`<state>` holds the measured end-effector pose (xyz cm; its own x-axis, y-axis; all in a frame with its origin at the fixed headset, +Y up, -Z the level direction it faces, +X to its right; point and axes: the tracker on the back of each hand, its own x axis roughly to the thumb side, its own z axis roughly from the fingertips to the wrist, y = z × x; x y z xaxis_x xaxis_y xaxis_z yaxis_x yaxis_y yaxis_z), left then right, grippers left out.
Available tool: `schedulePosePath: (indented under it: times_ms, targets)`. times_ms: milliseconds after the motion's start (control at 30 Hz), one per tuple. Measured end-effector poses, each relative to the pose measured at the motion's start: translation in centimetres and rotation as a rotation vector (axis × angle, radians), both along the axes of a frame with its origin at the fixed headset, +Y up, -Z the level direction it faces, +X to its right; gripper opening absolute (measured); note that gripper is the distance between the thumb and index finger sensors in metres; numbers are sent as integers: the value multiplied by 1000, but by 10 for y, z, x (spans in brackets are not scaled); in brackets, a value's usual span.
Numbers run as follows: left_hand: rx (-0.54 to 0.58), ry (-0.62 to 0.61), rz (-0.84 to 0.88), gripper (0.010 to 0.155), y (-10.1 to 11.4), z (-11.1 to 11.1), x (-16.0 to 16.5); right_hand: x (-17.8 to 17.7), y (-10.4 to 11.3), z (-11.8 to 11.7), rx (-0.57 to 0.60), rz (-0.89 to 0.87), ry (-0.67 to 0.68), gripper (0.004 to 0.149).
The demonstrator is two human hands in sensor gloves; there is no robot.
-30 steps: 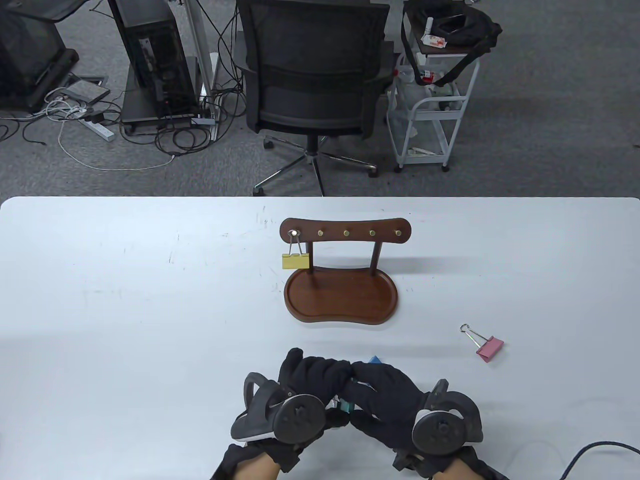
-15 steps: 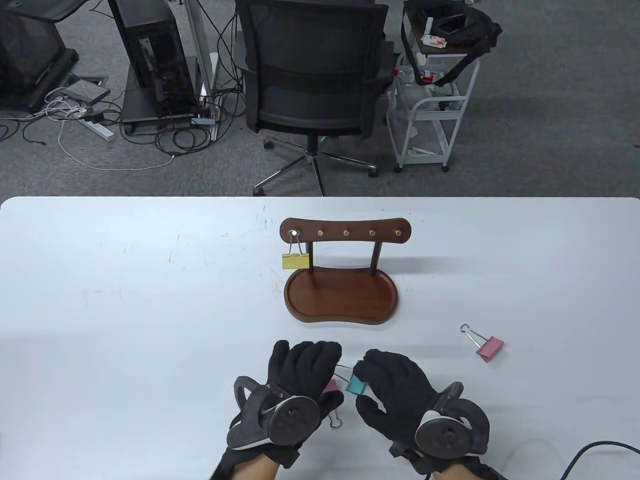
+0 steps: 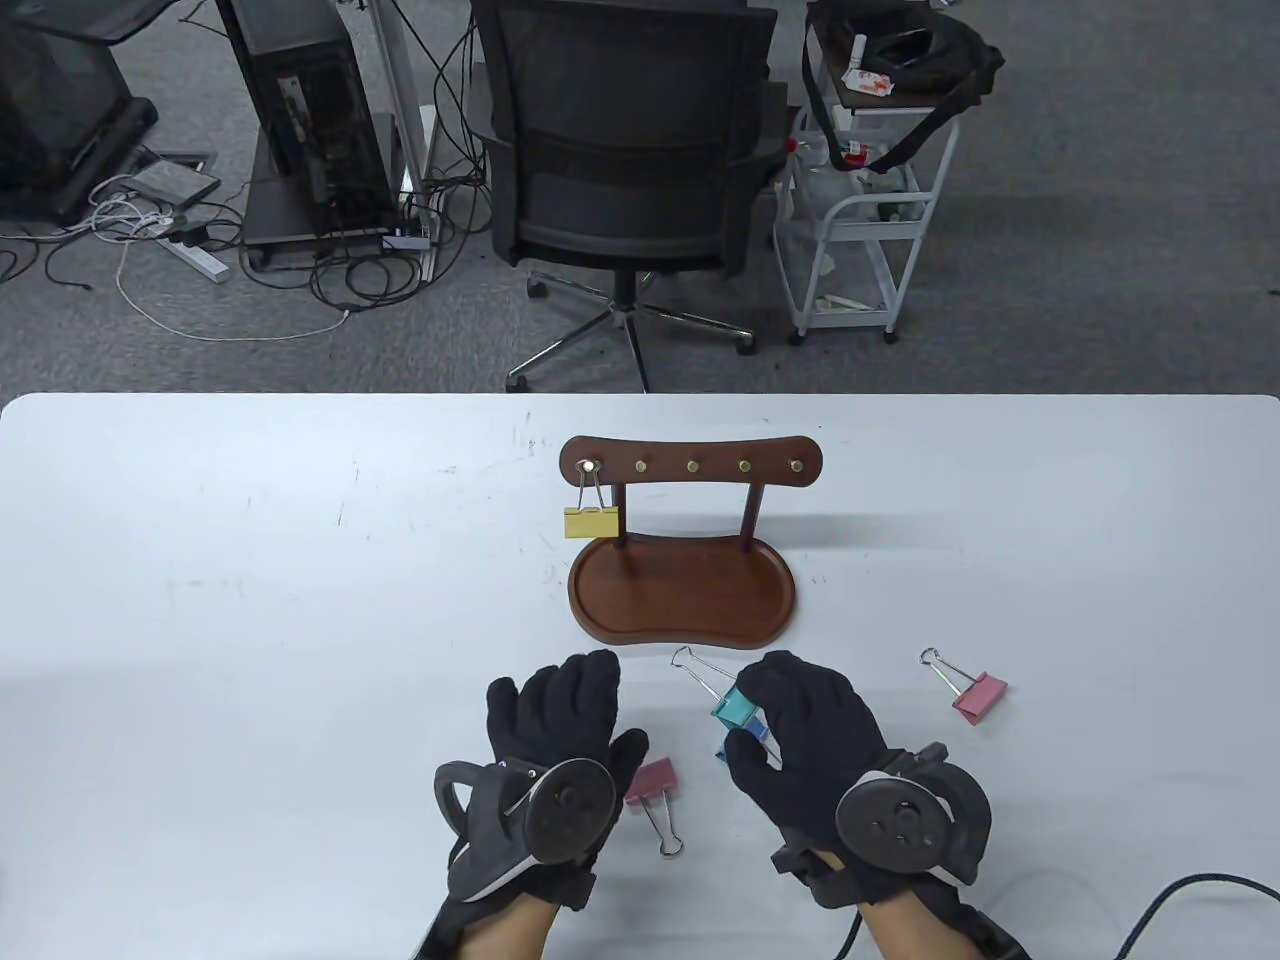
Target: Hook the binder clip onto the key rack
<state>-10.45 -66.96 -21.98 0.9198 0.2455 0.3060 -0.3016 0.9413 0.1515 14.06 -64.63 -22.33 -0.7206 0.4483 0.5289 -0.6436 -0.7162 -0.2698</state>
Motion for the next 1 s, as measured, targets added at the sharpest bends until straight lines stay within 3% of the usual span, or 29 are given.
schedulePosePath:
  times_ms: [267,500,833,1000]
  targets:
    - [-41,13,9,76,-3,-2,-2,-15,32,-24,-28,-25,-100,65]
    - [-59,12,18,74,-3,-3,-2,-30,47,-49,-53,-70,-156,63]
    - [-76,16,35,73,-4,-5,-5,-53,44,-87,-87,-72,-214,64]
    - [-82,14,37,73,-4,-5,-5,-62,37,-100,-101,-54,-228,71]
